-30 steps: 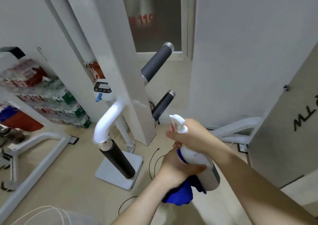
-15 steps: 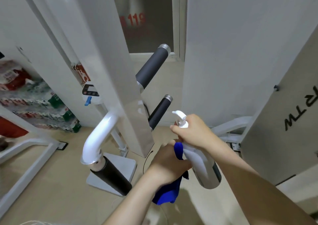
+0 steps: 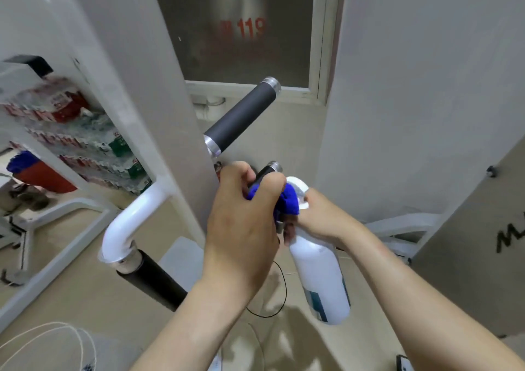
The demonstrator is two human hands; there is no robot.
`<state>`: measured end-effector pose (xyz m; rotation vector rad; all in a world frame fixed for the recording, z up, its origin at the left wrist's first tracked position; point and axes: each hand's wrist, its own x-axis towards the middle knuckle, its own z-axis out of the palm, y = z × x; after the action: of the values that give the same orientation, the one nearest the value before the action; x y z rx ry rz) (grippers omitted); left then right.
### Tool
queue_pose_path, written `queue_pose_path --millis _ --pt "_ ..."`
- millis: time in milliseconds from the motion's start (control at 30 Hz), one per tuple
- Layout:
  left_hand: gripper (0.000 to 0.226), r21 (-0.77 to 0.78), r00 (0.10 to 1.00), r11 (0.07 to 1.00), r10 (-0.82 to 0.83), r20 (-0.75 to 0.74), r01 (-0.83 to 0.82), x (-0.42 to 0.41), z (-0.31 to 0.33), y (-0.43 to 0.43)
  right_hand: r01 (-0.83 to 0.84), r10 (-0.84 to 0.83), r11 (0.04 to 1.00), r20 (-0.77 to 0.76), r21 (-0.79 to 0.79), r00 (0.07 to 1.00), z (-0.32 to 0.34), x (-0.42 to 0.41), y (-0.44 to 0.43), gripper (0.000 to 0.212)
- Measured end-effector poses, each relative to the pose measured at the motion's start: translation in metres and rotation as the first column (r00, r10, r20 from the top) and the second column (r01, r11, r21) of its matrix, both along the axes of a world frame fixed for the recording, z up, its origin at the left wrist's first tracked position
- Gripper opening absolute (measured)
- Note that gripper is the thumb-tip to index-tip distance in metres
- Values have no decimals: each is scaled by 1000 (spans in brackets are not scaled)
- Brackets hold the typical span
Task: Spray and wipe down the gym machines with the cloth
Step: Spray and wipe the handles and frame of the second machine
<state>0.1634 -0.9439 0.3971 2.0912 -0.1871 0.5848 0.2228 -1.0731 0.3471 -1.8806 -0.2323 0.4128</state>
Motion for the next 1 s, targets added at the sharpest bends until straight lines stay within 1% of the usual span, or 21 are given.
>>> queue_pose_path --millis 33,67,100,133,167,233,300,400,467,500,533,600,633,667,700,767,800,867,933,967,1000 --pt "7 80 997 996 38 66 -43 5 4 2 -42 44 995 -19 96 999 -3 1 1 14" --pt "14 227 984 969 58 166 -95 10 5 4 -58 68 981 -45 187 997 -6 3 1 25" --pt "21 410 962 898 48 269 -159 17 3 6 -80 100 964 -68 252 993 -7 5 3 31" --pt "31 540 941 812 32 337 -221 24 1 5 -98 122 951 -67 295 990 -8 7 5 32" --pt "38 612 935 751 20 355 -249 30 1 5 -96 120 941 -52 324 991 -7 8 6 30" --pt "40 700 930 653 17 367 -289 44 0 5 -62 80 931 -37 360 996 -5 13 7 18" --pt "37 790 926 523 -5 376 -318 50 -1 7 -39 52 943 -29 329 998 -1 16 6 8" --pt "36 890 957 367 2 290 -270 54 -1 10 36 -35 976 -9 216 999 3 21 0 16" --pt "41 920 962 285 42 270 -271 59 -1 9 139 -136 962 -27 236 990 4 29 -6 9" --pt "45 935 959 212 61 278 -285 60 2 8 197 -193 947 -41 252 980 4 34 -8 3" --pt "44 949 960 147 69 272 -280 62 3 9 246 -241 936 -48 251 969 4 40 -9 3" --pt "29 979 979 72 88 185 -192 69 -5 12 257 -259 949 -10 182 966 2 50 -7 11" --pt "28 989 983 48 129 131 -138 69 -12 14 239 -243 962 17 135 970 1 54 -5 15" --pt "29 989 980 60 157 123 -134 65 -18 17 224 -229 969 34 105 973 2 57 -2 19" --pt "32 992 975 42 192 110 -120 63 -22 18 217 -221 971 34 95 975 4 61 0 23" --pt "37 998 961 -58 275 26 -10 60 -33 16 212 -211 971 -14 112 977 6 67 3 30" --pt "38 996 941 -76 339 -14 42 61 -37 13 201 -197 971 -45 133 979 7 70 4 32" --pt "35 998 910 -45 413 -16 38 69 -42 9 185 -169 965 -98 185 981 7 76 3 33" --pt "33 998 906 -55 423 16 8 79 -44 8 160 -139 968 -115 194 984 7 79 4 34" --pt "32 999 901 -29 433 -1 15 85 -46 8 139 -122 973 -104 182 987 8 81 3 34" --pt "32 999 893 32 449 -31 18 91 -47 8 123 -109 978 -89 169 990 8 84 2 34"
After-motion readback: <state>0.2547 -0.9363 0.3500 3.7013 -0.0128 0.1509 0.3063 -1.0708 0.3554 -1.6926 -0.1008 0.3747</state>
